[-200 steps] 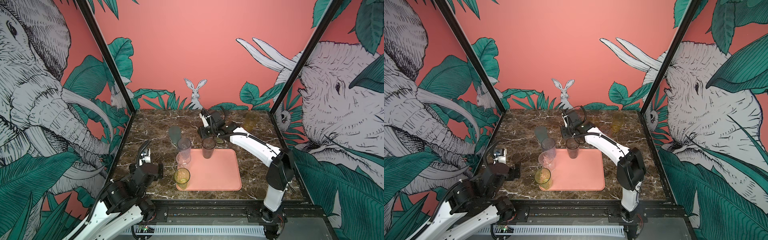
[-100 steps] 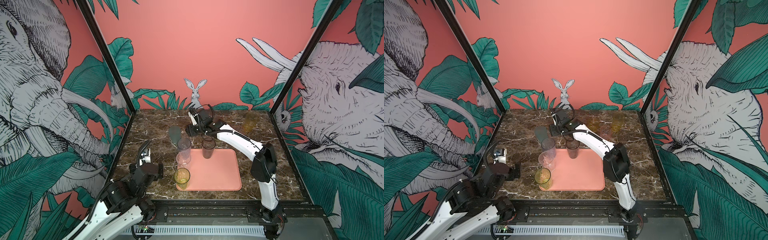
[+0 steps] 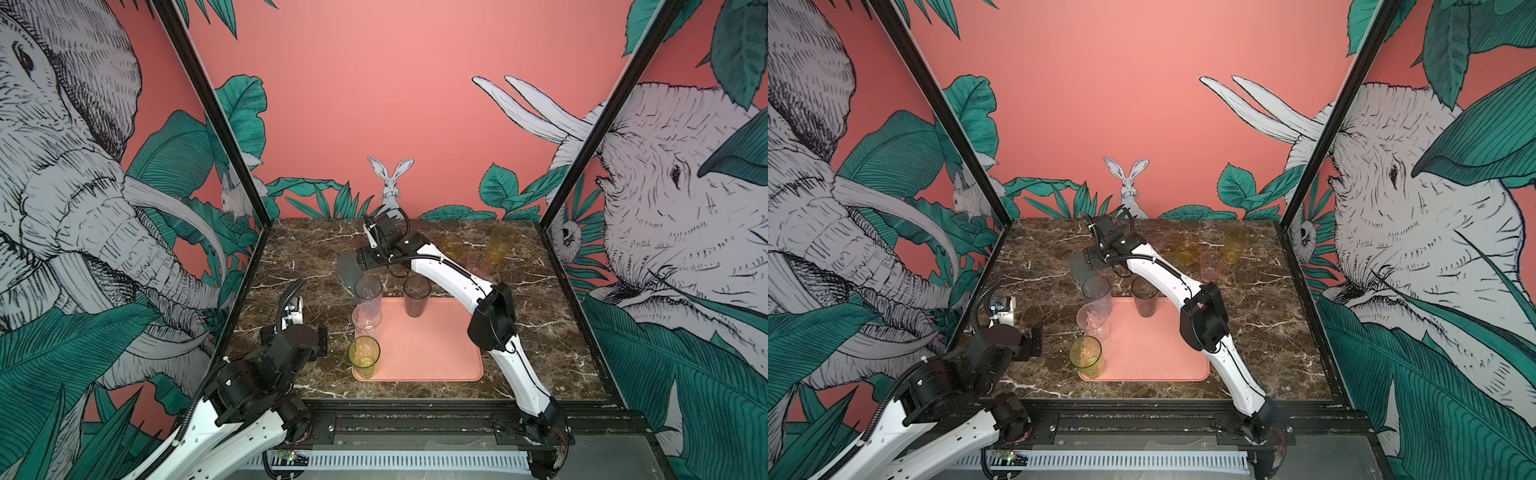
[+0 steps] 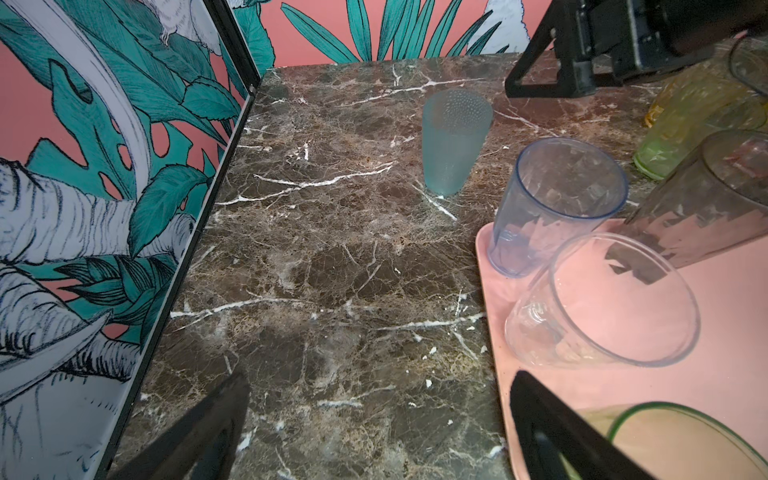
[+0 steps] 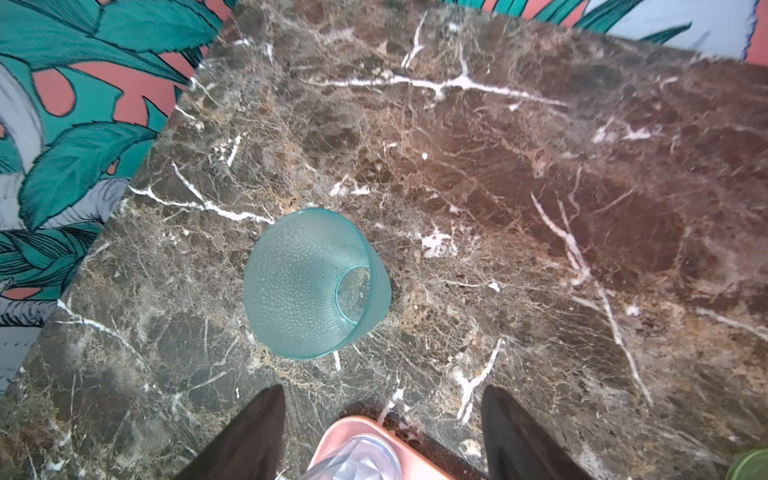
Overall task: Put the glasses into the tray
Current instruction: 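Open the right gripper and move it over the teal frosted glass, then lower the right gripper onto the teal frosted glass rim and grasp it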
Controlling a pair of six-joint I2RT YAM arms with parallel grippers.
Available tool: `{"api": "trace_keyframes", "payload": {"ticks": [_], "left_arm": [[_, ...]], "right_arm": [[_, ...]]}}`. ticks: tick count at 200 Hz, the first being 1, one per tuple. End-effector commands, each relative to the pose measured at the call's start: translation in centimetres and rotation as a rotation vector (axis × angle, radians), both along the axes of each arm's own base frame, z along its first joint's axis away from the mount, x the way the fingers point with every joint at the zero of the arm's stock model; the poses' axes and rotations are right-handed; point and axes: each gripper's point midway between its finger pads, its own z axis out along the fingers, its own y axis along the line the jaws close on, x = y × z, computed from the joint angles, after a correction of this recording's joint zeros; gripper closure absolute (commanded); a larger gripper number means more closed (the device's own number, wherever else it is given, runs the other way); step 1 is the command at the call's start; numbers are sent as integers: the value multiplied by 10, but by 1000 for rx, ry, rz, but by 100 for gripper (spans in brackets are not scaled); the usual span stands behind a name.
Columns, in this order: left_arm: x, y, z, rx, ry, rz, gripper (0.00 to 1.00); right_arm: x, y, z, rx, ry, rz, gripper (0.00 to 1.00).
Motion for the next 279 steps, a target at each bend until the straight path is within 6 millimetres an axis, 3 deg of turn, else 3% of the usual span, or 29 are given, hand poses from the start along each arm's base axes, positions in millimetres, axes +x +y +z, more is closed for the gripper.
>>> {"api": "trace_keyframes", "payload": {"ticks": [1,124,279], "left_arm": [[1,2,-4,12,6,17,1],[0,3,-3,8,3,19,1],[0,3,-2,-2,-4,18,1]], "right_arm": [[-5,5,-6,-6,35,-13,21],[10,27,-20,63,45,-42,24],[22,33,-32,84,33,-74,29]]}}
